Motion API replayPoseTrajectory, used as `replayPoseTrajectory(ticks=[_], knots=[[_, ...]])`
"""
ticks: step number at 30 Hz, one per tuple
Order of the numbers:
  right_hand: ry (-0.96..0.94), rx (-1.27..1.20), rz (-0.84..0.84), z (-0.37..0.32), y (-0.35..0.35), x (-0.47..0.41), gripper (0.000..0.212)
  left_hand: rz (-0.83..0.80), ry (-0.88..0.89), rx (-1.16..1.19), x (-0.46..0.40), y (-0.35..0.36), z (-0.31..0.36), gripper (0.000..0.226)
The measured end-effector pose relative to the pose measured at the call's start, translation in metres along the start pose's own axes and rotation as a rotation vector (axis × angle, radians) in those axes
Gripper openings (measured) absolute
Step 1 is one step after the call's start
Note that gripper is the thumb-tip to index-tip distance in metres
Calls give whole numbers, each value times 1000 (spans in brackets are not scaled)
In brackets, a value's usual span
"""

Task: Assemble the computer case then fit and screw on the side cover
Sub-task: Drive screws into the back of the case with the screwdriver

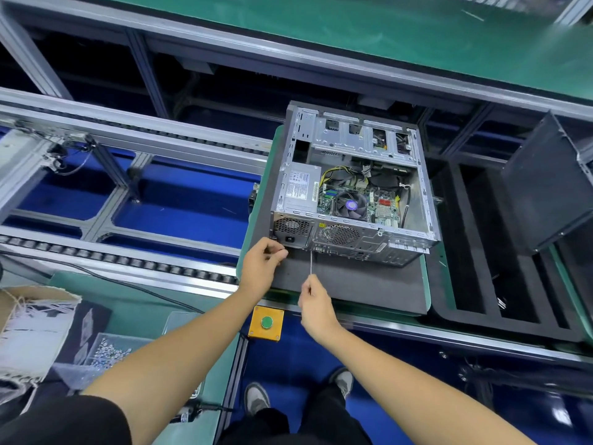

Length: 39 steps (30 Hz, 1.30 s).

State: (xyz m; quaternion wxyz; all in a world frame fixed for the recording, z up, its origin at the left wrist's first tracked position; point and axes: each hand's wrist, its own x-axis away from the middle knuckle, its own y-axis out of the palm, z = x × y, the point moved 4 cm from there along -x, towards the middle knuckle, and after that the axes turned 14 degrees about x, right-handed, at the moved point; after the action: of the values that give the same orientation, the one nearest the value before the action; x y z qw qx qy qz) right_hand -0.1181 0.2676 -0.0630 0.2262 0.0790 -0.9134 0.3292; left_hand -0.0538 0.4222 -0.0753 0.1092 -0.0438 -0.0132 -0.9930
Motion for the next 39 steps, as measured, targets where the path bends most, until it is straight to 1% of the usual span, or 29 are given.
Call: replayPoseTrajectory(ticks=[3,5,8,12,14,16,20,24,29,34,39], knots=[[-105,110,-8,-5,4,11,26,120,-171,246,9,1,-6,4],[-187,221,-34,-9,6,17,26,122,-239,366,17,4,-8,9],[-264,347,-62,-16,6,22,23,129,-308,527,26,5,-8,10],[-333,477,-76,-21,0,23,19,196,-334,639,30,-5,-6,11],[-367,529,-85,-21,-1,24,18,216,-327,664,29,-12,-6,12],[-388,554,-91,-21,-1,24,19,196,-338,669,28,-16,-8,15],[-425,590,-86,-23,0,22,22,151,-406,692,24,-21,-9,28],[-437,577,-94,-25,-3,19,28,115,-472,688,18,-21,-8,34],[-467,582,-76,-27,-9,17,29,76,-531,734,15,-19,-4,40],[-416,472,-65,-23,-13,15,26,-24,-562,662,7,-16,6,40],[-390,361,-89,-22,-20,13,20,-52,-624,655,7,-12,11,39]])
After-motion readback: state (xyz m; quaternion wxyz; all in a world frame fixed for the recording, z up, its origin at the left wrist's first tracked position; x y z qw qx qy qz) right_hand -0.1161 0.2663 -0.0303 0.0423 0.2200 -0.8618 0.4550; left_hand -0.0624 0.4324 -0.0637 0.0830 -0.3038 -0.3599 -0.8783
